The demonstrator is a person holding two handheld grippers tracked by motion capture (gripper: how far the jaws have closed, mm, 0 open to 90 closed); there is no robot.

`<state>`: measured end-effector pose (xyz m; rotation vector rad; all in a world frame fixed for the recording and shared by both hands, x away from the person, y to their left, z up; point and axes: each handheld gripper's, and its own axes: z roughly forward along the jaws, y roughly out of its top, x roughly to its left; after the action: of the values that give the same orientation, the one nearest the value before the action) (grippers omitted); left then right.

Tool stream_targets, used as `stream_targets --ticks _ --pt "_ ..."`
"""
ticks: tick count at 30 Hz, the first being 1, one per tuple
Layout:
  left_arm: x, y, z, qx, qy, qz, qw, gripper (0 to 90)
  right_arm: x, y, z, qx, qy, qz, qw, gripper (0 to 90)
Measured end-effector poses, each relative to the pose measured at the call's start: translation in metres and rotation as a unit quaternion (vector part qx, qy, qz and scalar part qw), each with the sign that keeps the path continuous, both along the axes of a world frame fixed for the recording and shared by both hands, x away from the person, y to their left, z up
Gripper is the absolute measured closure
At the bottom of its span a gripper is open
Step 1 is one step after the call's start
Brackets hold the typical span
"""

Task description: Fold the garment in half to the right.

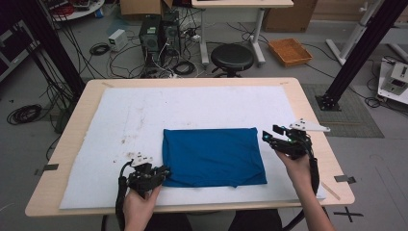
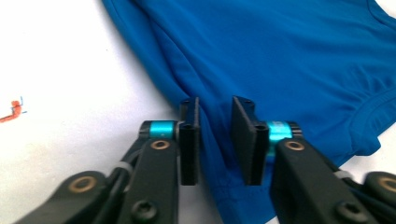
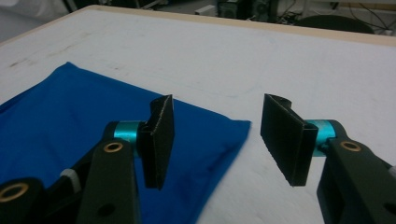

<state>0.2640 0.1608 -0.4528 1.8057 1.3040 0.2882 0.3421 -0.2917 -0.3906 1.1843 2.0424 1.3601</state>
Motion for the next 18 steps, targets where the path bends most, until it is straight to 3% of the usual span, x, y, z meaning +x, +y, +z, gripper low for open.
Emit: stream_targets --ticks 6,11,18 --pt "-0.001 -0.001 -0.001 0.003 -0.006 0.002 1.0000 79.6 0.013 0.044 0.002 -0.007 0.009 0.047 0.9988 53.1" --pt "-0.002 0.000 -0.001 0.008 -0.017 0.006 0.9998 82.0 0.029 0.086 0.006 -0.024 0.013 0.088 0.9957 56.2" --pt "-0.002 0.000 -0.001 0.007 -0.017 0.006 0.9998 83.8 0.056 0.144 0.009 -0.023 0.038 0.122 0.9916 59.4"
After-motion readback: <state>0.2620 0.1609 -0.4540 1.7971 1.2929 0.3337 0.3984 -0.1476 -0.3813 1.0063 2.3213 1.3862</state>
